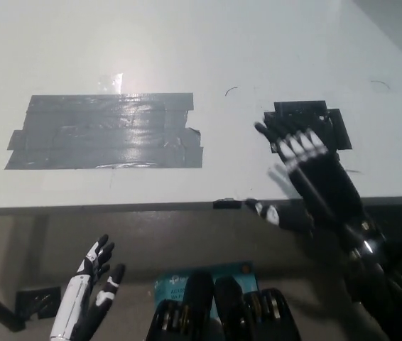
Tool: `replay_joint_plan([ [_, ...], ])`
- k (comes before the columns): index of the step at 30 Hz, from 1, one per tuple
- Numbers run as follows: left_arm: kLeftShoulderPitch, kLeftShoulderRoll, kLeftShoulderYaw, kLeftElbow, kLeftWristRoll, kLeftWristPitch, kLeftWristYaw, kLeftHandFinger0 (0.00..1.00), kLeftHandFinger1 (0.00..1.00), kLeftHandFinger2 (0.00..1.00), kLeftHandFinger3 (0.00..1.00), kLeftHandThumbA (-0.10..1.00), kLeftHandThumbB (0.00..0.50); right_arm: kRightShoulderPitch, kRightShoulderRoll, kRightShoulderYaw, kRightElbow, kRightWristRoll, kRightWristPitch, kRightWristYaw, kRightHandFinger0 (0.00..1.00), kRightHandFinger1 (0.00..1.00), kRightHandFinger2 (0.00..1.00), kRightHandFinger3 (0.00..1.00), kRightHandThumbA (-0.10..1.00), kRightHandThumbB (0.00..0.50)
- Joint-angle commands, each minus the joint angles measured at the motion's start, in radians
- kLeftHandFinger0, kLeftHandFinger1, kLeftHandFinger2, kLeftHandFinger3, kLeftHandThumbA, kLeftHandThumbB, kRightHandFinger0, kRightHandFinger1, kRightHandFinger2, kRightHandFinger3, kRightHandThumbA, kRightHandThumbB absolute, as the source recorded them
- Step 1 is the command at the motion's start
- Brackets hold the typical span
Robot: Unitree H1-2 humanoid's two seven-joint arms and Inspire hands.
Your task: A stack of plates is kept in the middle of the desk close to the robot and the robot grabs the stack with its right hand, picks it up and hands it to a person.
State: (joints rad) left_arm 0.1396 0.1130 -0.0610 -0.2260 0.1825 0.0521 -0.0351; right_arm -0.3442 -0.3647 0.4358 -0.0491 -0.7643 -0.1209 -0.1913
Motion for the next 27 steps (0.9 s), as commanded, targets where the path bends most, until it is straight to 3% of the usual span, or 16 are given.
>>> replay_joint_plan([
  [1,-0.026,0.012,0.009,-0.024,0.0,-0.028,0.001,1.0,1.0,1.0,1.0,0.99,0.0,0.299,-0.094,-0.124,-0.594,0.42,0.052,0.095,1.0,1.0,1.0,1.0,0.78,0.396],
  [6,-0.027,0.016,0.006,-0.028,0.012,-0.025,0.0,1.0,1.0,1.0,1.0,1.0,0.0,0.396,0.027,-0.117,-0.411,0.453,0.023,0.055,1.0,1.0,1.0,1.0,0.92,0.376],
  [11,-0.044,0.017,0.003,-0.027,0.015,-0.025,-0.003,1.0,1.0,1.0,1.0,1.0,0.0,0.415,0.113,-0.136,-0.25,0.538,0.009,0.071,1.0,1.0,1.0,1.0,0.93,0.338],
  [12,-0.046,0.015,0.004,-0.025,0.009,-0.028,-0.003,1.0,1.0,1.0,1.0,1.0,0.0,0.412,0.133,-0.142,-0.193,0.543,0.008,0.075,1.0,1.0,1.0,1.0,0.95,0.304],
  [14,-0.049,0.015,0.004,-0.024,0.002,-0.034,-0.005,1.0,1.0,1.0,1.0,1.0,0.0,0.401,0.155,-0.153,-0.133,0.572,0.004,0.095,1.0,1.0,1.0,1.0,0.93,0.285],
  [20,-0.06,0.018,0.004,-0.026,0.012,-0.028,-0.003,1.0,1.0,1.0,1.0,1.0,0.0,0.371,0.175,-0.173,-0.061,0.6,0.002,0.151,1.0,1.0,1.0,1.0,0.96,0.32],
  [27,-0.072,0.016,0.006,-0.021,0.015,-0.03,0.002,1.0,1.0,1.0,1.0,1.0,0.0,0.353,0.178,-0.175,-0.038,0.597,0.051,0.217,1.0,1.0,1.0,1.0,0.97,0.309],
])
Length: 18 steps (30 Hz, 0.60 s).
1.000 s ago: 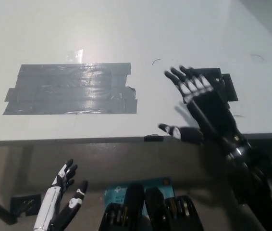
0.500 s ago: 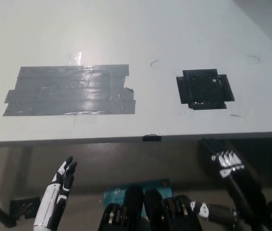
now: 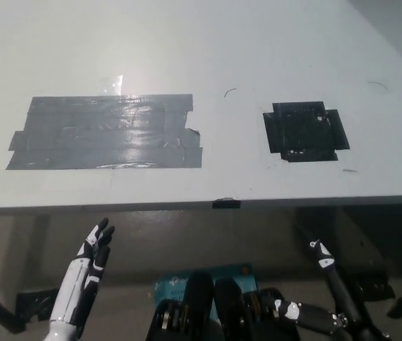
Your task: A stack of plates is kept in the middle of the desk close to the robot and the robot grabs the stack with its right hand, picks it up and hands it to a person.
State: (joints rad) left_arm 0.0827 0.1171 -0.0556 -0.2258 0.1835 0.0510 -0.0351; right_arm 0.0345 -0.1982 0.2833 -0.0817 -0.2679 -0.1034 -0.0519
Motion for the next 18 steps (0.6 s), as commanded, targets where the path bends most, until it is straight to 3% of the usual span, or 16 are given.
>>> replay_joint_plan([
  [1,-0.015,0.012,-0.002,-0.026,0.017,-0.024,-0.001,1.0,1.0,1.0,1.0,1.0,0.0,-0.024,0.011,-0.024,-0.009,0.102,0.039,0.084,1.0,1.0,1.0,1.0,0.97,0.308],
  [18,0.001,0.011,-0.002,-0.029,0.006,-0.025,-0.005,1.0,1.0,1.0,1.0,1.0,0.0,-0.022,0.016,-0.029,-0.025,0.085,0.079,0.141,1.0,1.0,1.0,1.0,0.93,0.258],
])
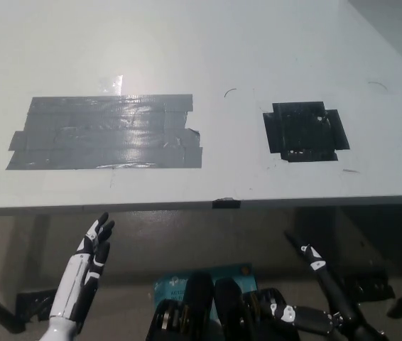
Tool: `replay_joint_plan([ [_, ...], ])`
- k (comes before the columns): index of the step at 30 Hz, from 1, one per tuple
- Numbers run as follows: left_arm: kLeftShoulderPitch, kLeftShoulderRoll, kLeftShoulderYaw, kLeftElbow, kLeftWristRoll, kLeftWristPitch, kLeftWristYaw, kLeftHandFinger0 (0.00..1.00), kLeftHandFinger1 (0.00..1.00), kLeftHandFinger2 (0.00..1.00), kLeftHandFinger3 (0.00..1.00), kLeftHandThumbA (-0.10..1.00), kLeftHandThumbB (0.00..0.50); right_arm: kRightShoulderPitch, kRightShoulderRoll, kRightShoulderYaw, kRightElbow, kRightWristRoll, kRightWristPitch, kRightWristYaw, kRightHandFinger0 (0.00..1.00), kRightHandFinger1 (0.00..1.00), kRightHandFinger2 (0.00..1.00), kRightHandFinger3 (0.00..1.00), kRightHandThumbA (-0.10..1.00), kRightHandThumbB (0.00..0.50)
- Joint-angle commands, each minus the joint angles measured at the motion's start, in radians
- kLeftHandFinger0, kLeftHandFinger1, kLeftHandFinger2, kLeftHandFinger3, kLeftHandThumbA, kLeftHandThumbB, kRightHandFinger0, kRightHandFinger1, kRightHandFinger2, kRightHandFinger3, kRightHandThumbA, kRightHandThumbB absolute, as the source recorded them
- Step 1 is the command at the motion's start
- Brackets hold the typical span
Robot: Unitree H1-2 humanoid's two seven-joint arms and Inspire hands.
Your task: A stack of plates is kept in the middle of the desk close to the robot and the robot grabs the stack with its right hand, picks it up and hands it to a person.
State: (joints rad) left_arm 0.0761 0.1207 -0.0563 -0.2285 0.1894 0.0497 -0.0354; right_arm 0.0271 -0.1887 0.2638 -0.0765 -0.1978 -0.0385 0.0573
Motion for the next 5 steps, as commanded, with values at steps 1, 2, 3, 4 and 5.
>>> replay_joint_plan([
  [1,0.01,0.006,-0.002,-0.027,-0.001,-0.025,-0.004,1.0,1.0,1.0,1.0,1.0,0.0,-0.014,0.006,-0.009,-0.031,0.014,0.015,0.032,1.0,1.0,1.0,1.0,0.93,0.258],
  [2,0.012,0.005,-0.003,-0.025,-0.001,-0.028,-0.004,1.0,1.0,1.0,1.0,1.0,0.0,-0.012,0.007,-0.01,-0.031,0.014,0.016,0.034,1.0,1.0,1.0,1.0,0.93,0.258],
  [3,0.014,0.005,-0.004,-0.024,0.0,-0.03,-0.004,1.0,1.0,1.0,1.0,1.0,0.0,-0.01,0.008,-0.011,-0.031,0.016,0.017,0.036,1.0,1.0,1.0,1.0,0.92,0.258],
  [4,0.014,0.004,-0.004,-0.023,-0.001,-0.029,-0.004,1.0,1.0,1.0,1.0,1.0,0.0,-0.01,0.008,-0.011,-0.029,0.017,0.016,0.037,1.0,1.0,1.0,1.0,0.92,0.258],
  [5,0.015,0.004,-0.004,-0.023,-0.003,-0.027,-0.005,1.0,1.0,1.0,1.0,1.0,0.0,-0.01,0.008,-0.012,-0.027,0.017,0.015,0.039,1.0,1.0,1.0,1.0,0.92,0.257],
])
